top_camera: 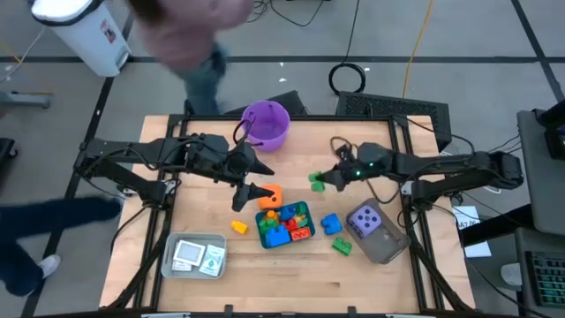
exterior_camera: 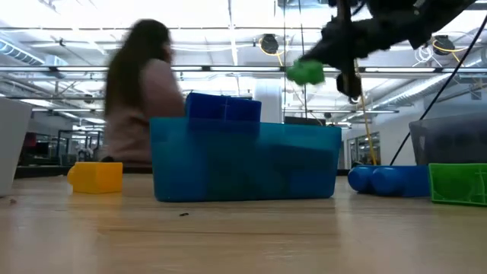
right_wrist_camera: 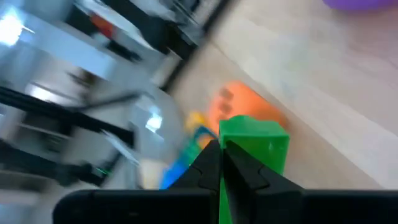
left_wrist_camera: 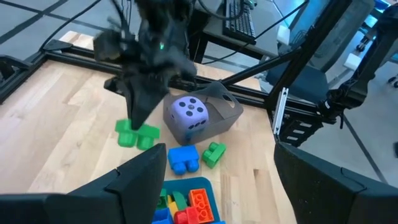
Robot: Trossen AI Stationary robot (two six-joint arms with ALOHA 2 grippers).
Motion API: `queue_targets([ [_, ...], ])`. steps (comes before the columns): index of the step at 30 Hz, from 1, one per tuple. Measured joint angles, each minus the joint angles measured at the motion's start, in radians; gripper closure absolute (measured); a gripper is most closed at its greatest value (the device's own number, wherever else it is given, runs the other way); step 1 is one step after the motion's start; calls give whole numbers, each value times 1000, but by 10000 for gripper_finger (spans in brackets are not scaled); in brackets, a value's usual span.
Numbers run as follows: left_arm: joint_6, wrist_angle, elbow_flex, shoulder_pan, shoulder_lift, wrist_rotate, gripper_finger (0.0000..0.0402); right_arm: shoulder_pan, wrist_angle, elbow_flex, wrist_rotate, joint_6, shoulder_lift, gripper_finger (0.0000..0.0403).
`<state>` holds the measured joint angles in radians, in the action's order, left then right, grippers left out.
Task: Pick & Place Toys
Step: Put the top green game piece into the blue bin
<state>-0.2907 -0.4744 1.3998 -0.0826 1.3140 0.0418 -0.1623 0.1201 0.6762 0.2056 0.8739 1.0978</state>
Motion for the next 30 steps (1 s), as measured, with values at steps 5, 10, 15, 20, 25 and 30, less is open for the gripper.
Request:
queue_targets([
  [5,6,0,0,8,0,1,96,40,121,4,-23,57,-12,401],
  [10,7,0,0,24,0,-1,96,139,111,33,-52,34,32,402],
  [15,15,0,0,38,0,1,96,250,105,65,-102,23,129,402],
  [20,25,5,0,49,0,0,96,310,108,100,-101,19,238,402],
  [25,28,5,0,51,0,1,96,338,108,108,-101,29,318,402],
  [30,28,4,0,51,0,2,96,356,142,108,-93,48,366,402],
])
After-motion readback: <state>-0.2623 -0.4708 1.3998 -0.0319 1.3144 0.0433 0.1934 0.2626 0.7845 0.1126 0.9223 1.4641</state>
